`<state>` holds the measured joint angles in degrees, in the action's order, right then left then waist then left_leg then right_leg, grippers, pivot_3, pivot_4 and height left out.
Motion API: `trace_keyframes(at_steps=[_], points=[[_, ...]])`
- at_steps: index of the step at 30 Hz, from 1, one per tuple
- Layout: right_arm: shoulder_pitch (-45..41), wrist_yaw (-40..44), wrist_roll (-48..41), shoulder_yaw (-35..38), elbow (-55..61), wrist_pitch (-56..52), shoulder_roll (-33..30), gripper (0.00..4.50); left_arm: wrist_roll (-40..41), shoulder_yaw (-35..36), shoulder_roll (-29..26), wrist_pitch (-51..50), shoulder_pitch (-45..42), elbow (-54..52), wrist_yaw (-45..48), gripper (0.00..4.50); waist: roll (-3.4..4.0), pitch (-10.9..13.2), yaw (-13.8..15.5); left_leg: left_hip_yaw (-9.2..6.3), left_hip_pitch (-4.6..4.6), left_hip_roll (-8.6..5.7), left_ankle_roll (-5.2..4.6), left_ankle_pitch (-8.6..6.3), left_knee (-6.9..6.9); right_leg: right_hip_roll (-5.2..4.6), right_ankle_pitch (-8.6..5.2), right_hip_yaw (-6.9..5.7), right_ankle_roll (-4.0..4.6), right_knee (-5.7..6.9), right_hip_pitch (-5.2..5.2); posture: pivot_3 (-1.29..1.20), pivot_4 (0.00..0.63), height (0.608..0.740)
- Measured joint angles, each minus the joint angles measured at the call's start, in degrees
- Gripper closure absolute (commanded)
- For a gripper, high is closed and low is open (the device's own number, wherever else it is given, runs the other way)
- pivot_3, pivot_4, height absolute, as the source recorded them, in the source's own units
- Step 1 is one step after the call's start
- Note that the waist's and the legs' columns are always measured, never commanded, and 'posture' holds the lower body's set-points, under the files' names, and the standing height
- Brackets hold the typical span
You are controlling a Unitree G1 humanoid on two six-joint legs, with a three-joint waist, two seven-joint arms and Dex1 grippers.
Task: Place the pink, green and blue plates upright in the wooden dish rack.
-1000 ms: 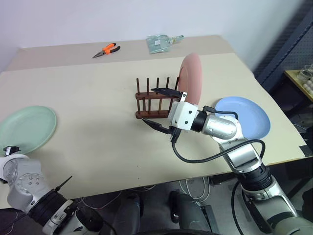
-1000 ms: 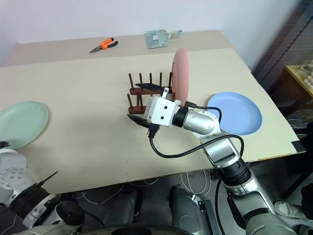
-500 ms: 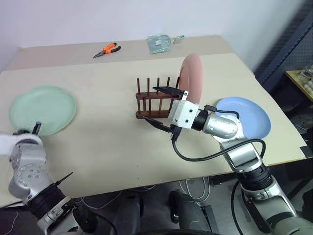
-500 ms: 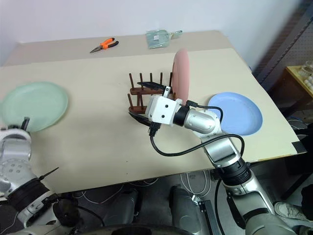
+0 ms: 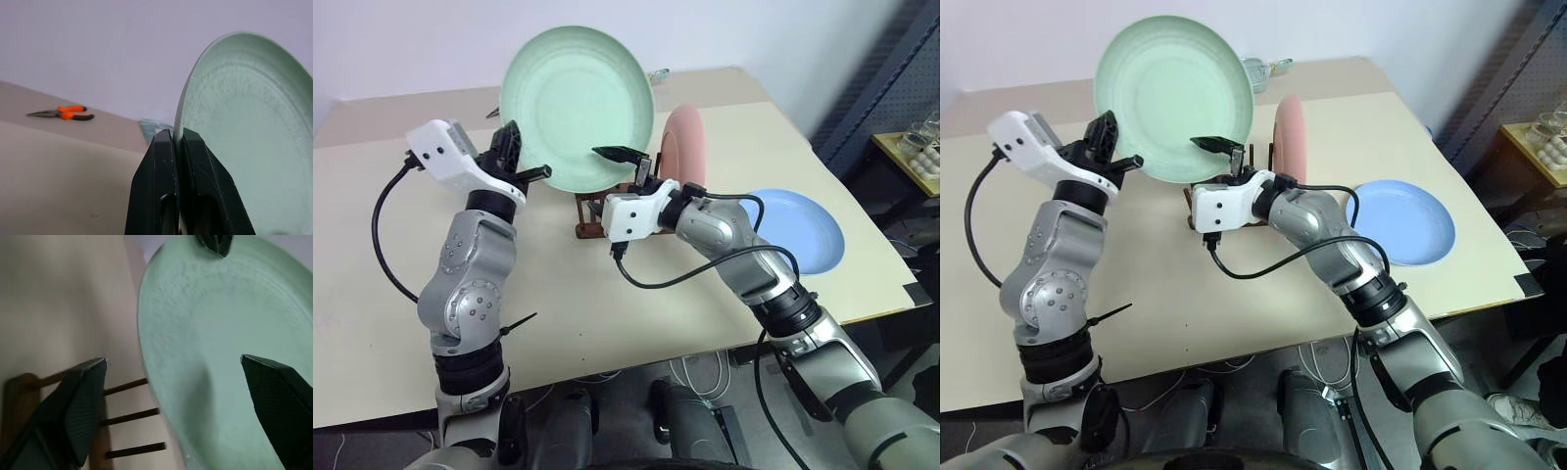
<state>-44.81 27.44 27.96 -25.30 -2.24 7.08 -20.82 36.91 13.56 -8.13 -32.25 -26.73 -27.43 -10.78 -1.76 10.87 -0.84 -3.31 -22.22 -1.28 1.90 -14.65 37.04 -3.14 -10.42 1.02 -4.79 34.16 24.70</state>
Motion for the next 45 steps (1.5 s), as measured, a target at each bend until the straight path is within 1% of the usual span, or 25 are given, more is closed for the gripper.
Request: trace_keyframes(at_steps=[3, 4, 5, 6, 7, 8, 9, 12, 13, 15, 16, 18, 20, 21, 22, 24, 25, 28, 29, 31, 34, 40, 45], points=[[-0.08, -0.58, 1.22, -0.12, -1.14, 0.88, 0.11, 2.91, -0.22, -0.46, 0.21, -0.04, 1.53, -0.76, 0.16, 4.5, 0.0, 0.0, 0.03, 0.03, -0.02, -0.03, 0.0, 0.0, 0.02, -0.03, 0.0, 0.02, 0.01, -0.03, 0.0, 0.0, 0.15, 0.739], [-0.05, -0.57, 1.34, -0.29, -1.6, 1.06, 0.12, 3.34, -0.25, -0.48, 0.21, -0.05, 1.81, -0.78, 0.19, 4.5, 0.0, 0.0, 0.03, 0.02, -0.02, -0.03, 0.0, 0.0, 0.03, -0.03, 0.0, 0.01, 0.01, -0.02, 0.0, 0.0, 0.15, 0.739], [-0.04, -0.58, 1.69, -0.49, -1.85, 1.36, 0.16, 3.93, -0.24, -0.44, 0.21, -0.04, 1.84, -0.79, 0.27, 4.5, 0.0, 0.0, 0.03, 0.01, -0.03, -0.03, 0.0, 0.0, 0.03, -0.03, 0.0, 0.01, 0.01, -0.02, 0.0, 0.0, 0.15, 0.739], [-0.03, -0.46, 2.28, -0.83, -2.05, 1.8, 0.09, 4.42, -0.2, -0.39, 0.19, 0.04, 1.78, -0.92, 0.38, 4.18, 0.0, 0.0, 0.03, 0.01, -0.02, -0.03, 0.0, 0.0, 0.04, -0.03, -0.01, 0.01, 0.02, -0.02, -0.01, 0.0, 0.15, 0.739], [0.11, -0.28, 2.48, -1.52, -2.03, 2.79, 0.02, 4.5, -0.05, -0.1, 0.15, 0.06, 1.72, -0.97, 0.42, 3.83, 0.0, 0.0, 0.03, 0.01, -0.02, -0.03, 0.0, 0.0, 0.04, -0.03, -0.01, 0.01, 0.02, -0.02, -0.01, 0.0, 0.15, 0.739], [0.26, -0.28, 2.65, -1.59, -1.99, 3.24, 0.18, 4.5, 0.3, 0.29, 0.23, 0.06, 1.74, -0.94, 0.67, 3.49, 0.01, 0.01, 0.03, 0.02, -0.03, -0.03, 0.0, 0.0, 0.04, -0.03, -0.01, 0.01, 0.02, -0.02, -0.01, 0.0, 0.15, 0.739], [0.28, -0.31, 2.82, -1.54, -1.99, 3.3, 0.1, 4.5, 1.09, 0.6, 0.38, 0.03, 1.77, -0.91, 0.94, 3.04, 0.01, 0.01, 0.03, 0.02, -0.03, -0.03, 0.0, 0.0, 0.04, -0.03, -0.01, 0.01, 0.02, -0.02, -0.01, 0.0, 0.15, 0.739], [0.3, -1.11, 3.85, -1.17, -1.98, 3.33, -0.13, 4.5, 4.08, 2.96, 2.18, 0.33, 0.82, -0.12, 0.11, 1.54, 0.01, 0.01, 0.12, 0.0, -0.04, -0.04, 0.0, 0.0, 0.07, -0.04, -0.01, 0.0, 0.02, -0.02, -0.01, 0.0, 0.15, 0.739], [0.44, -1.31, 3.95, -1.12, -1.96, 3.32, -0.07, 4.5, 5.04, 4.85, 2.72, 1.45, -0.68, 0.96, -0.94, 1.54, 0.0, 0.02, 0.13, -0.01, -0.04, -0.04, 0.0, 0.0, 0.07, -0.04, -0.01, -0.01, 0.02, -0.02, -0.01, 0.0, 0.15, 0.739], [1.24, -1.75, 3.81, -0.77, -1.44, 3.3, 0.08, 4.5, 5.33, 10.21, 1.88, 5.36, -4.55, 3.31, -3.31, 1.54, -0.01, 0.02, 0.0, -0.02, -0.03, -0.03, 0.0, 0.0, 0.05, -0.02, -0.01, -0.03, 0.03, -0.02, -0.01, 0.0, 0.15, 0.739], [1.86, -2.05, 3.22, -0.12, -1.22, 3.33, 0.14, 4.5, 3.8, 12.76, -0.35, 7.52, -5.76, 4.56, -4.53, 1.54, -0.01, 0.02, -0.2, 0.01, 0.0, -0.02, 0.0, 0.0, 0.01, -0.01, -0.01, -0.01, 0.02, -0.02, 0.0, 0.0, 0.15, 0.739], [3.44, -2.46, -0.06, 2.62, -0.07, 3.15, 1.37, 4.5, -2.25, 14.23, -6.64, 9.05, -4.33, 7.54, -5.96, 1.54, 0.02, 0.02, -0.33, 0.02, 0.06, -0.01, -0.01, 0.0, -0.09, 0.02, 0.01, 0.01, -0.01, 0.0, 0.01, 0.0, 0.15, 0.739], [6.07, -2.53, -8.93, 7.98, 4.05, 0.63, 5.3, 4.5, -10.92, 12.86, -13.7, 10.39, 2.13, 11.3, -3.98, 1.54, 0.04, 0.03, -0.37, 0.0, 0.05, 0.07, -0.01, 0.0, -0.15, 0.13, 0.07, 0.04, -0.13, 0.01, 0.03, 0.0, 0.15, 0.739], [7.14, -2.2, -14.67, 10.68, 6.81, -1.71, 7.72, 4.5, -14.6, 10.49, -16.15, 11.54, 5.64, 12.64, -1.6, 1.54, 0.05, 0.04, -0.23, -0.03, 0.03, 0.09, -0.01, -0.01, -0.16, 0.15, 0.09, 0.03, -0.16, 0.02, 0.05, 0.0, 0.15, 0.739], [7.9, -1.64, -21.1, 12.97, 9.99, -5.31, 10.23, 4.5, -17.24, 7.86, -17.13, 12.69, 8.47, 13.31, 0.98, 1.54, 0.08, 0.05, 0.19, -0.08, -0.03, 0.1, -0.01, 0.0, -0.14, 0.14, 0.09, 0.01, -0.15, 0.01, 0.05, 0.0, 0.15, 0.739], [9.28, -1.09, -34.07, 16.83, 16.57, -14.38, 15.11, 4.5, -19.79, 3.65, -16.49, 15.63, 12.74, 13.41, 5.56, 1.54, 0.08, 0.06, 0.63, -0.22, -0.12, 0.2, -0.01, 0.0, -0.02, 0.11, 0.01, 0.0, -0.01, -0.03, 0.0, 0.0, 0.15, 0.739], [9.66, -1.52, -40.6, 18.55, 19.72, -19.45, 17.2, 4.5, -20.42, 0.65, -15.53, 16.91, 14.41, 13.41, 8.15, 1.54, 0.09, 0.06, 0.8, -0.2, -0.12, 0.15, -0.01, 0.0, -0.02, -0.07, -0.03, 0.0, 0.06, -0.02, -0.01, 0.0, 0.15, 0.739], [10.53, -5.56, -53.72, 23.32, 24.48, -31.71, 20.62, 4.5, -22.02, -6.44, -14.74, 20.76, 18.27, 12.51, 15.41, 1.54, 0.12, 0.08, 0.73, -0.17, -0.1, 0.11, 0.0, -0.01, 0.01, -0.24, -0.01, 0.05, 0.1, -0.04, 0.01, 0.0, 0.15, 0.739], [10.65, -7.32, -56.83, 24.68, 24.89, -34.86, 21.26, 4.5, -22.6, -7.98, -14.68, 21.88, 19.3, 11.94, 17.29, 1.54, 0.15, 0.08, 0.47, -0.17, -0.1, 0.11, 0.0, -0.01, 0.0, -0.26, -0.01, 0.05, 0.1, -0.04, 0.02, 0.0, 0.15, 0.739], [11.07, -10.49, -60.71, 26.58, 25.11, -39.32, 22.03, 4.5, -22.45, -10.21, -13.52, 22.77, 20.44, 10.64, 20.4, 1.54, 0.27, 0.13, 0.11, -0.15, -0.11, 0.12, -0.01, -0.01, -0.06, -0.25, -0.01, 0.05, 0.1, -0.03, 0.09, 0.0, 0.15, 0.739], [11.57, -13.66, -63.58, 27.6, 25.11, -42.94, 22.24, 4.5, -22.11, -12.48, -12.41, 22.77, 21.35, 8.63, 23.49, 1.54, 0.37, 0.18, -0.22, -0.03, -0.17, 0.13, -0.01, -0.01, -0.11, -0.14, -0.01, 0.06, 0.09, 0.02, 0.22, 0.0, 0.15, 0.739], [12.61, -17.61, -67.45, 28.46, 25.11, -46.92, 22.58, 4.5, -21.21, -13.53, -11.43, 21.23, 21.64, 5.26, 26.86, 1.54, 0.45, 0.17, -0.21, -0.01, -0.15, 0.13, -0.03, -0.01, -0.07, -0.02, -0.01, 0.04, 0.09, 0.07, 0.19, 0.0, 0.15, 0.739], [10.45, -20.08, -71.24, 30.55, 23.52, -50.09, 22.49, 4.5, -21.49, -14.57, -10.85, 20.19, 22.03, 4.71, 27.8, 1.54, 0.45, 0.16, -0.21, -0.02, -0.15, 0.13, -0.03, -0.01, -0.06, 0.02, -0.02, 0.04, 0.08, 0.06, 0.18, 0.0, 0.15, 0.739]])
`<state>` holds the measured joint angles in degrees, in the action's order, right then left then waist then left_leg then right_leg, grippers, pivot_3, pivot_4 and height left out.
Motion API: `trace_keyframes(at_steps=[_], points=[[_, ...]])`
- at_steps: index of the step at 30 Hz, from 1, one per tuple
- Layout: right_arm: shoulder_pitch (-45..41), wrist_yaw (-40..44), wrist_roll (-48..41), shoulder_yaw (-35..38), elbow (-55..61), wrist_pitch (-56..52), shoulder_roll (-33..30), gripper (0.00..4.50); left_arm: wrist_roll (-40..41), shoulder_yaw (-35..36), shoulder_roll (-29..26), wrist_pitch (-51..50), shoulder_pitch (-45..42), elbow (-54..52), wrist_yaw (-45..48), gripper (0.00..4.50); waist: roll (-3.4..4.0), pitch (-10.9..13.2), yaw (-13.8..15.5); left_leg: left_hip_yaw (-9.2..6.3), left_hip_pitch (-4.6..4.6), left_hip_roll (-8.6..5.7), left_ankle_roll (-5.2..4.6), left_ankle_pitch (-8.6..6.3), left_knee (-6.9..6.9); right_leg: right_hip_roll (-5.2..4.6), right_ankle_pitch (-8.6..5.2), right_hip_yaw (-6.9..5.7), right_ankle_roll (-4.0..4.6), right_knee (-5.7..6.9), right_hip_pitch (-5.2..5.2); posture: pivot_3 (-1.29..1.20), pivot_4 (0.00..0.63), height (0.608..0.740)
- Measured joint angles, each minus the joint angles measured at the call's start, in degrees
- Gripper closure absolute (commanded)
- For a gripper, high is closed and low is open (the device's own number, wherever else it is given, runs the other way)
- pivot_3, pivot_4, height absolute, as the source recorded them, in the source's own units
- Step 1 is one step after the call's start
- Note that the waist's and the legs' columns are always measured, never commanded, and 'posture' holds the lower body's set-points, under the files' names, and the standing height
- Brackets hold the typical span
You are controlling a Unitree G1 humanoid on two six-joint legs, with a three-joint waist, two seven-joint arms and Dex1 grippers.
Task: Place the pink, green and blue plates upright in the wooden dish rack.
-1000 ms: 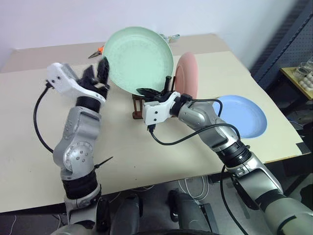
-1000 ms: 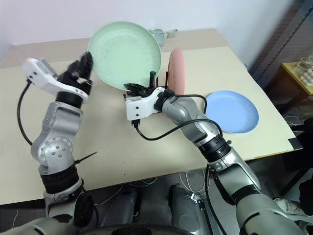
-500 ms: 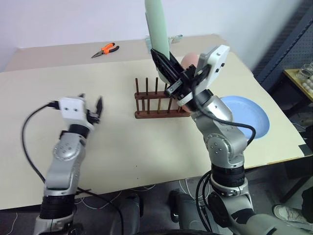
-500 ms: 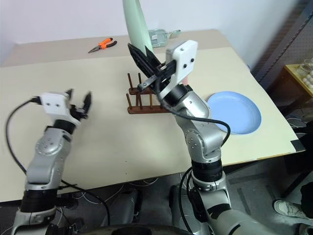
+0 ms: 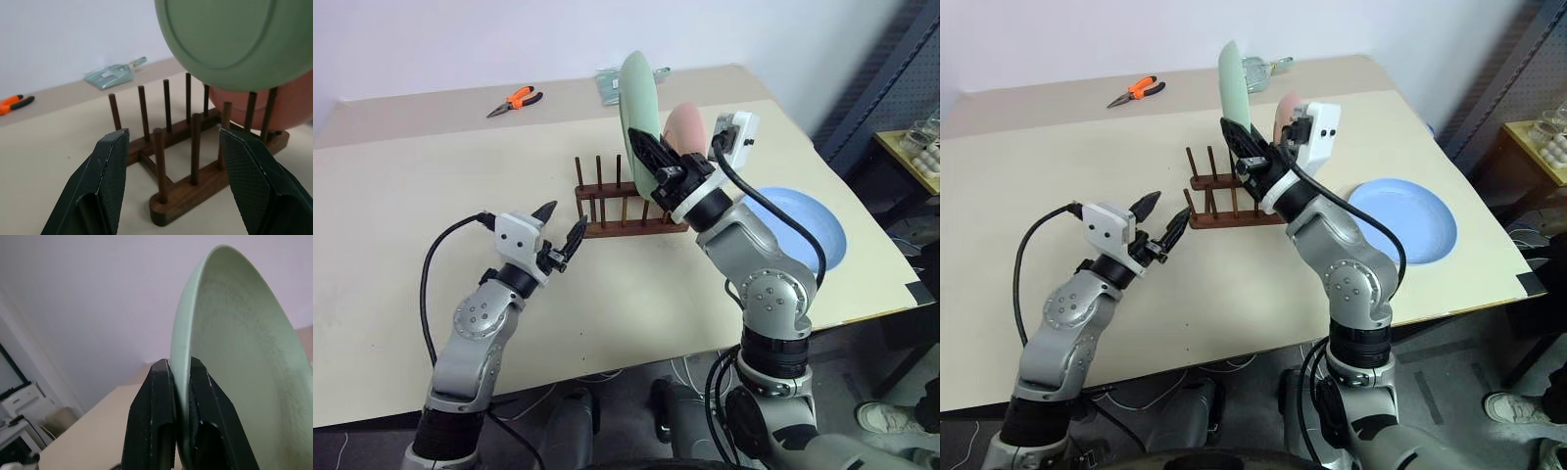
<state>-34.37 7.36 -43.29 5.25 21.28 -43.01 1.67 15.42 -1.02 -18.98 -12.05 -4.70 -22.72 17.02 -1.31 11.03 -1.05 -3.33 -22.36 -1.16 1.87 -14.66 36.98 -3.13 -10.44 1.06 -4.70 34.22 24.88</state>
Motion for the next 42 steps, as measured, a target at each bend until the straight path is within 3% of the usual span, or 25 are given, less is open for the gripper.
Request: trace_keyframes(at_steps=[16, 24, 28, 29, 30, 36, 40, 42], points=[[-5.46, -2.96, -4.22, 2.84, 0.19, 1.32, -0.35, 4.5, -1.7, -0.25, 0.81, -0.15, 1.14, 0.0, 0.99, 1.54, 0.04, 0.02, -0.07, -0.04, -0.02, 0.05, -0.02, -0.01, -0.01, 0.12, 0.0, 0.03, 0.0, -0.01, 0.01, 0.0, 0.15, 0.739], [-2.68, -7.87, -6.78, 1.78, -2.49, -2.25, 1.77, 4.5, -2.32, -0.23, 1.3, -0.14, 1.12, 0.05, 1.49, 1.54, 0.04, 0.02, -0.05, -0.04, -0.02, 0.05, -0.02, -0.01, 0.0, 0.12, 0.0, 0.04, 0.01, -0.02, 0.01, 0.0, 0.15, 0.739], [-2.56, -8.38, -4.01, 0.87, -6.85, -2.51, 1.17, 4.5, -2.38, -0.22, 1.45, -0.14, 1.11, 0.07, 1.53, 1.54, 0.05, 0.03, -0.11, -0.02, -0.02, 0.05, -0.02, -0.01, 0.0, 0.13, 0.0, 0.04, 0.01, -0.03, 0.02, 0.0, 0.15, 0.739], [-2.6, -8.29, -3.31, 0.62, -7.66, -2.41, 1.11, 3.77, -2.4, -0.22, 1.5, -0.14, 1.11, 0.07, 1.54, 1.48, 0.06, 0.03, -0.13, -0.02, -0.02, 0.06, -0.02, -0.01, -0.01, 0.15, 0.0, 0.04, 0.01, -0.02, 0.03, 0.0, 0.15, 0.739], [-2.68, -8.03, -2.75, 0.48, -8.13, -2.31, 0.89, 3.5, -2.42, -0.22, 1.5, -0.14, 1.11, 0.07, 1.54, 1.48, 0.06, 0.03, -0.12, -0.03, -0.02, 0.06, -0.02, -0.01, -0.01, 0.17, 0.0, 0.03, 0.01, -0.02, 0.03, 0.0, 0.15, 0.739], [-5.22, -2.34, 5.81, -5.87, -7.95, 2.14, -5.4, 0.59, -2.89, -0.24, 1.5, -0.13, 1.12, 0.06, 1.59, 1.48, 0.09, 0.05, -0.1, -0.02, -0.03, 0.05, -0.02, -0.01, 0.0, 0.17, -0.01, 0.03, 0.0, -0.05, 0.02, 0.0, 0.15, 0.739], [-6.24, 5.34, 18.26, -13.42, -4.74, 11.25, -16.4, 0.59, -3.18, -0.24, 1.48, -0.13, 1.23, 0.07, 1.68, 1.48, 0.13, 0.09, 0.07, -0.01, -0.08, 0.01, -0.02, -0.01, 0.02, 0.15, -0.04, 0.03, -0.05, -0.11, 0.03, 0.0, 0.15, 0.739], [-6.94, 8.65, 22.68, -12.78, -2.24, 17.29, -21.38, 0.59, -3.42, -0.25, 1.48, -0.11, 1.17, 0.13, 1.89, 1.48, 0.12, 0.09, 0.14, -0.02, -0.09, 0.01, -0.02, -0.01, 0.02, 0.15, -0.05, 0.03, -0.06, -0.11, 0.03, 0.0, 0.15, 0.739]])
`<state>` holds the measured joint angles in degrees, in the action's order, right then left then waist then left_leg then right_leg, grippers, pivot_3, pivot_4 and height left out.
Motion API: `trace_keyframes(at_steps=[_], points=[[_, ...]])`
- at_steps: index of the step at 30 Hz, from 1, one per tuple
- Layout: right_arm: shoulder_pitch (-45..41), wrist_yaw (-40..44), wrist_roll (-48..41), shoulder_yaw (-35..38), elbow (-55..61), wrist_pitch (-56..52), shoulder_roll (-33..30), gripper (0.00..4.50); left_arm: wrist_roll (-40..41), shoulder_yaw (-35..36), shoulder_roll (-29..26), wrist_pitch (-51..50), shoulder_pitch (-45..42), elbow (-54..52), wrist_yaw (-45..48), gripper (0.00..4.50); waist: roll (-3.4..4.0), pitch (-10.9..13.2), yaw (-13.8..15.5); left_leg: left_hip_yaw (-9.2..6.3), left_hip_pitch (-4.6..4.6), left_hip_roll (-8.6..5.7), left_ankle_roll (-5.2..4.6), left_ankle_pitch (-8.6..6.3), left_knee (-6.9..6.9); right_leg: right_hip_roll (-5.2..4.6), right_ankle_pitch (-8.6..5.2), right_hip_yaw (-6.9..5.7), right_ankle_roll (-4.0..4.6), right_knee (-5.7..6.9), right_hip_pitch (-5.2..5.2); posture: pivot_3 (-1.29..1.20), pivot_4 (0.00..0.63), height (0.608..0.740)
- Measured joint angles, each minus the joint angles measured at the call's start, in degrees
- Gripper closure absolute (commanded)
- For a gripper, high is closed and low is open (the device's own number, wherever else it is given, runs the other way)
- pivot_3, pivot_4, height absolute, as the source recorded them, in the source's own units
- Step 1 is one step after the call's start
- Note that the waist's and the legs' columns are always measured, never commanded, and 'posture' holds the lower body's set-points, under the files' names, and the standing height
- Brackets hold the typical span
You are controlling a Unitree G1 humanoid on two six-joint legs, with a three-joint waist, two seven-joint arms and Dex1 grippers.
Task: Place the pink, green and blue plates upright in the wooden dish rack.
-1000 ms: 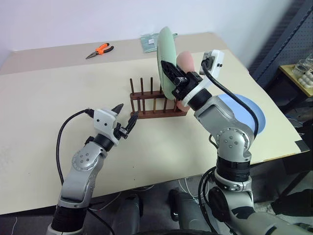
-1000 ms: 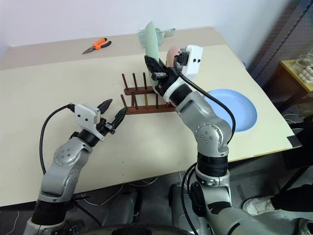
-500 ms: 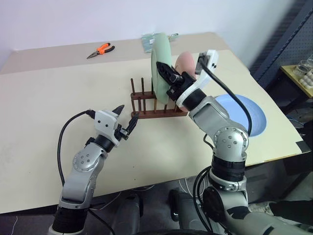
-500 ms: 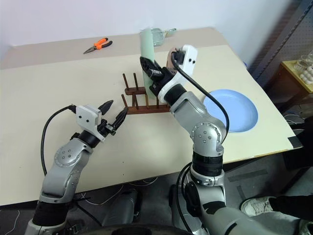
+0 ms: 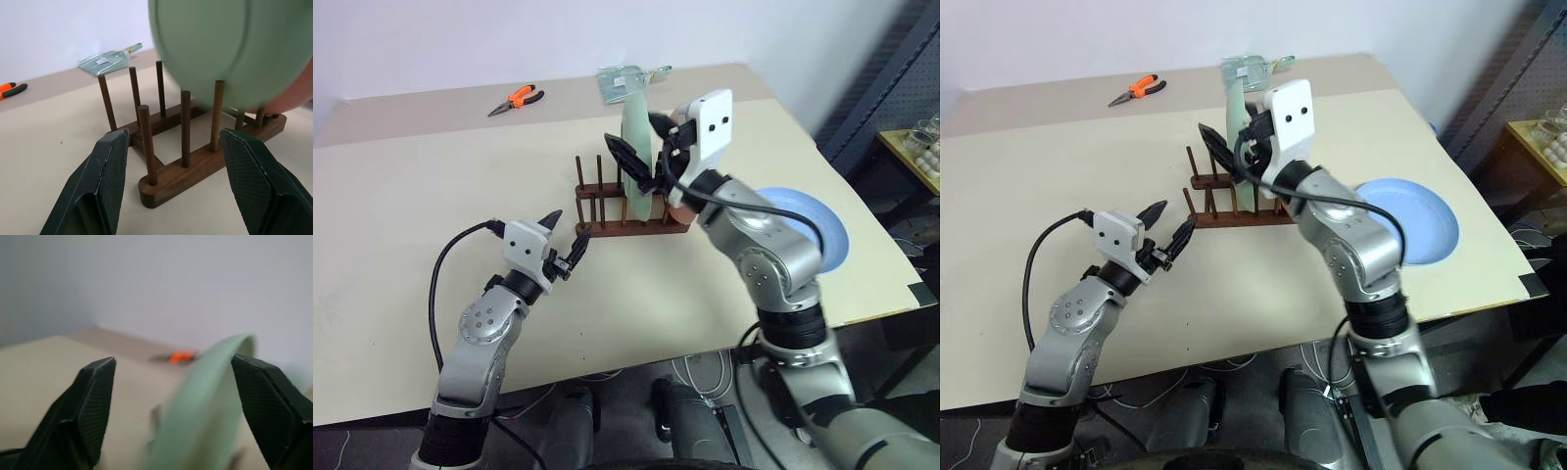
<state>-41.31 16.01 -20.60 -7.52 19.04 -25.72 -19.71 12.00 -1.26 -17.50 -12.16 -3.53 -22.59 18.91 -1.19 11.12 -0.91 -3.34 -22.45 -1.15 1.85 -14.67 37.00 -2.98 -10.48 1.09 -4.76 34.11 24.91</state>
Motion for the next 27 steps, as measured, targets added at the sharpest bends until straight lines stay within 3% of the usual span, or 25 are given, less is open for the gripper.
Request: trace_keyframes(at_steps=[4, 8, 17, 27], points=[[1.98, 2.6, 1.71, 8.2, 0.88, 3.13, -7.55, 0.59, -0.06, -0.04, -0.2, 0.07, -0.31, 0.35, 1.13, 1.48, -0.06, -0.04, 0.35, -0.02, 0.02, 0.01, 0.0, 0.0, 0.03, -0.01, 0.0, -0.01, 0.02, -0.04, -0.08, 0.0, 0.15, 0.739], [12.7, 6.99, -2.31, 17.63, 1.29, 0.87, -12.36, 0.59, 0.0, -0.26, -0.12, 0.18, -1.38, 2.5, 3.15, 1.48, -0.02, -0.01, 0.24, 0.04, 0.03, 0.01, -0.07, -0.04, 0.03, -0.02, 0.0, 0.05, 0.03, -0.09, -0.13, 0.0, 0.15, 0.739], [25.68, 8.39, -1.57, 18.43, 6.41, -0.16, -13.01, 0.59, -0.06, -2.48, 1.89, 1.49, -5.75, 6.98, 6.07, 1.48, 0.13, 0.07, 0.16, 0.1, 0.08, 0.07, -0.1, -0.05, 0.09, 0.11, -0.04, 0.13, -0.05, -0.01, -0.1, 0.0, 0.15, 0.739], [27.1, 9.2, 1.23, 16.91, 5.0, 1.12, -12.72, 0.59, -0.23, -2.5, 2.12, 2.5, -5.77, 7.9, 6.82, 1.48, 0.13, 0.07, 0.24, 0.1, 0.07, 0.07, -0.1, -0.05, 0.11, 0.1, -0.04, 0.13, -0.05, -0.03, -0.11, 0.0, 0.15, 0.739]])
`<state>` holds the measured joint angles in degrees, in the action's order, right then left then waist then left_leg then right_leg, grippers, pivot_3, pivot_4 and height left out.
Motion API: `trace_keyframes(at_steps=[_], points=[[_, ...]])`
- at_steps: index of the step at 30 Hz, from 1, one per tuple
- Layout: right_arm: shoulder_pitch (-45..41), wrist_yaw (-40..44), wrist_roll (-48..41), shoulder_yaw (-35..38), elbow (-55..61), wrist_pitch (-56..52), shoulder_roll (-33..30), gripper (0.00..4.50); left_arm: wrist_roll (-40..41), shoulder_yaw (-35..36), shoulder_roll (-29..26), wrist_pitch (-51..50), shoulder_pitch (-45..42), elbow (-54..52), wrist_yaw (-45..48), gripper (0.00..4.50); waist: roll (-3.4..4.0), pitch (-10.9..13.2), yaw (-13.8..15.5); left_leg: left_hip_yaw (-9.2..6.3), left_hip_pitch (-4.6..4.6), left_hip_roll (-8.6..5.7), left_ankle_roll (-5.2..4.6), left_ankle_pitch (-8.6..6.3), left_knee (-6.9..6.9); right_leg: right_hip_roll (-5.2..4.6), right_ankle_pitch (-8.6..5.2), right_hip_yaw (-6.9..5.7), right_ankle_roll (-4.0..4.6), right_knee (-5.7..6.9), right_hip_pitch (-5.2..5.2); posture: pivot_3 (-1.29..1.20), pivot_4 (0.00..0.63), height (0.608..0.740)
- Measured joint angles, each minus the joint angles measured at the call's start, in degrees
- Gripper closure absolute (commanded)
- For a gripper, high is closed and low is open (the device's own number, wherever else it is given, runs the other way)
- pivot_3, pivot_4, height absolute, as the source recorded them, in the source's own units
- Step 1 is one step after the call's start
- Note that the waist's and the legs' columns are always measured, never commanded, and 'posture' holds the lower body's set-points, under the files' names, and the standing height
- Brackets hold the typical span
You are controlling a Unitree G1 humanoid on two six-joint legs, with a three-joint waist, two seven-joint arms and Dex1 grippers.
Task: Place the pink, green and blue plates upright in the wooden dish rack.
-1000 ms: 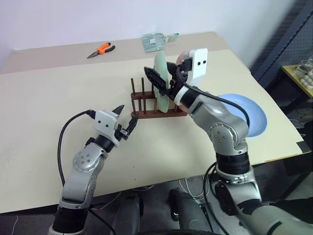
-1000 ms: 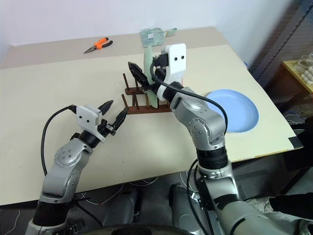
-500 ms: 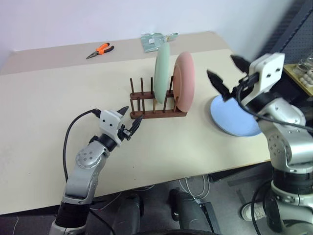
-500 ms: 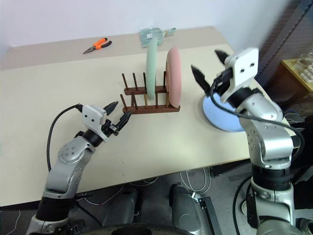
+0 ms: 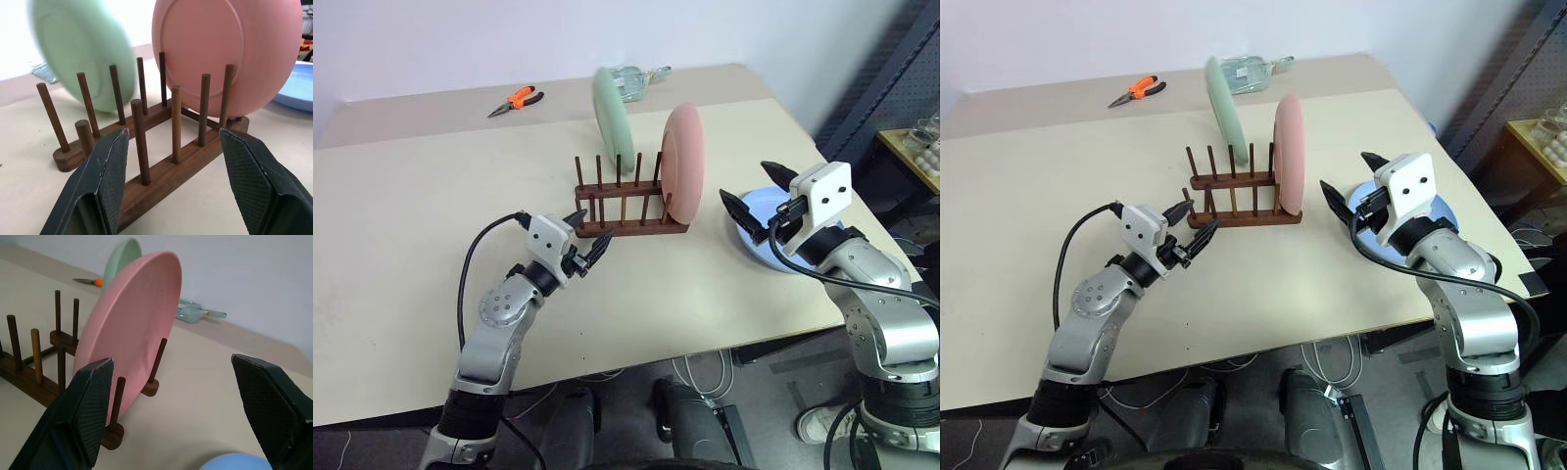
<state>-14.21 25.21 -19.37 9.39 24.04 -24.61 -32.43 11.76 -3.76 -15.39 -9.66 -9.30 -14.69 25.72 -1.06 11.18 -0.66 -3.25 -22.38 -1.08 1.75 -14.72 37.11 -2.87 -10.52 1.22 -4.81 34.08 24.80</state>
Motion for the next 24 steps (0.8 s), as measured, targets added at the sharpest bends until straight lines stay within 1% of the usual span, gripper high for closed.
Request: trace_keyframes(at_steps=[20, 24], points=[[1.1, 1.98, 3.52, -2.11, -3.23, 3.12, 0.14, 0.59, -0.54, 0.0, -0.34, 0.02, 0.71, -0.23, 0.09, 1.48, 0.0, 0.0, -0.01, 0.0, 0.01, 0.0, 0.0, 0.0, 0.0, 0.0, 0.02, 0.0, 0.03, 0.02, 0.0, 0.0, 0.15, 0.739], [3.18, 3.99, 3.53, -3.31, -3.22, 3.22, 0.04, 0.59, -0.55, 0.51, -0.28, 0.02, 0.75, -0.81, -0.79, 1.48, -0.01, 0.0, 0.01, -0.01, 0.01, -0.01, 0.0, 0.0, 0.01, 0.0, 0.03, 0.01, 0.04, 0.02, -0.01, 0.0, 0.15, 0.739]])
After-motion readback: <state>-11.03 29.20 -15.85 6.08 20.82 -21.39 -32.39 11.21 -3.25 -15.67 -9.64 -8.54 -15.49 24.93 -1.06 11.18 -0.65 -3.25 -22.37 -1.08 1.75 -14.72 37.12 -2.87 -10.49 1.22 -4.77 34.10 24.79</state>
